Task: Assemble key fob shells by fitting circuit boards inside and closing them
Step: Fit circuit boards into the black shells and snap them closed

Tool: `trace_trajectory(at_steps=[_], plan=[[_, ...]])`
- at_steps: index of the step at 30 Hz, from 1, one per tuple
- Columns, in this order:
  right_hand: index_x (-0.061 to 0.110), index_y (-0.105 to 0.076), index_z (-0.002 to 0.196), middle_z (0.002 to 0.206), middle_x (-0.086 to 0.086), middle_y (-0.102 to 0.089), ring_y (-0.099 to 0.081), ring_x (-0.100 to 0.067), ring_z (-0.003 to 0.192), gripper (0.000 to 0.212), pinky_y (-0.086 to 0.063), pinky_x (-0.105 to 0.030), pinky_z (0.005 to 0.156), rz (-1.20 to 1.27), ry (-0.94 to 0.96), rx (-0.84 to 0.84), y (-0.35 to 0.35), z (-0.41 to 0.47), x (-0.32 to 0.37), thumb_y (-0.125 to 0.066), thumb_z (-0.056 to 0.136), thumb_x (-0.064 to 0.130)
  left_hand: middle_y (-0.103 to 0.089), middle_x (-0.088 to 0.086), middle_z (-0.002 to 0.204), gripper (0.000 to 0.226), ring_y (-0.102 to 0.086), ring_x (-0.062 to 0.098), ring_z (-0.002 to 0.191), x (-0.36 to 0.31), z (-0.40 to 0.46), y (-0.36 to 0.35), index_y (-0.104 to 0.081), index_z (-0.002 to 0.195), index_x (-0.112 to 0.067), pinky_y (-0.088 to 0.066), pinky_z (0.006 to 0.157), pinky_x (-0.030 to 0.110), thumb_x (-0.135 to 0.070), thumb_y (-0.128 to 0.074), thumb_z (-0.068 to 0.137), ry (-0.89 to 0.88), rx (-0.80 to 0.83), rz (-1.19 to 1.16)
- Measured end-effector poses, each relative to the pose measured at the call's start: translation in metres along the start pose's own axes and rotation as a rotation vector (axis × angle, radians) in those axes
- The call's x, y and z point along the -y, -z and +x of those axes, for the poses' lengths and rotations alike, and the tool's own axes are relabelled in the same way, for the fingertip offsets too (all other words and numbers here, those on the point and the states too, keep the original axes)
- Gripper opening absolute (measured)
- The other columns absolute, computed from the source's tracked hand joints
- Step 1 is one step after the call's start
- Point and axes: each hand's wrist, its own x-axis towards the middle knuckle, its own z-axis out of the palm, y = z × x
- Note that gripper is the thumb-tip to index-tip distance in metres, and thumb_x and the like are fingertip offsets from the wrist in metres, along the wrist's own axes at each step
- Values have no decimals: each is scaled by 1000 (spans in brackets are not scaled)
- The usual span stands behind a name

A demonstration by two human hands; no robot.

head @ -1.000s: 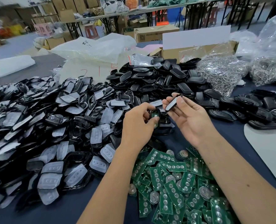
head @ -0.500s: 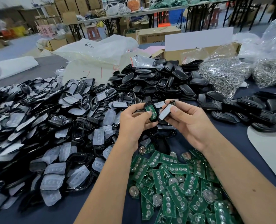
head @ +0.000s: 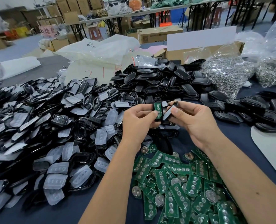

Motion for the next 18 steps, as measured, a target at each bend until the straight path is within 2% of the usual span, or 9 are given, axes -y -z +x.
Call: trace_trajectory(at_steps=[4, 7, 8, 11, 15, 18], plan=[[18, -85, 91, 99, -13, -80, -79, -23, 91, 22, -63, -27, 77, -45, 13, -21, 0, 0, -2, -85, 69, 21, -78, 7, 80, 15, -78, 25, 73, -1, -3, -2, -81, 92, -24, -63, 69, 30, -10, -78, 88, -77, 2, 108], [18, -86, 90, 97, -13, -80, -79, -24, 89, 20, -63, -28, 76, -68, 18, -21, 1, 0, -2, -86, 69, 20, -78, -6, 76, 24, -76, 13, 75, 1, -5, -7, -80, 86, -37, -63, 68, 29, -13, -79, 87, -229, -1, 292], [18, -86, 89, 96, -12, -81, -78, -22, 88, 21, -63, -28, 75, -77, 12, -34, 1, 0, -2, -87, 68, 21, -77, -12, 77, 26, -75, 7, 75, 1, -5, -10, -79, 85, -40, -62, 70, 24, -13, -79, 86, -283, -9, 361], [15, -84, 88, 92, -11, -80, -77, -17, 84, 28, -62, -26, 71, -110, -7, -95, 3, 2, -4, -89, 62, 26, -76, -20, 84, 20, -72, -3, 79, 3, -7, -16, -81, 91, -31, -55, 72, 12, -11, -79, 86, -368, -13, 443], [10, -83, 89, 88, -14, -80, -77, -17, 79, 31, -61, -24, 68, -115, -17, -132, 4, 3, -6, -90, 62, 24, -78, -16, 88, 19, -72, -1, 82, 7, -9, -21, -83, 101, -23, -59, 76, 21, -11, -72, 92, -390, 17, 493], [8, -82, 86, 88, -16, -80, -79, -24, 79, 26, -62, -26, 67, -100, -19, -139, 4, 2, -5, -91, 64, 19, -74, -21, 86, 18, -70, -3, 82, 8, -10, -23, -82, 98, -24, -54, 74, 13, -11, -74, 90, -443, 7, 512]])
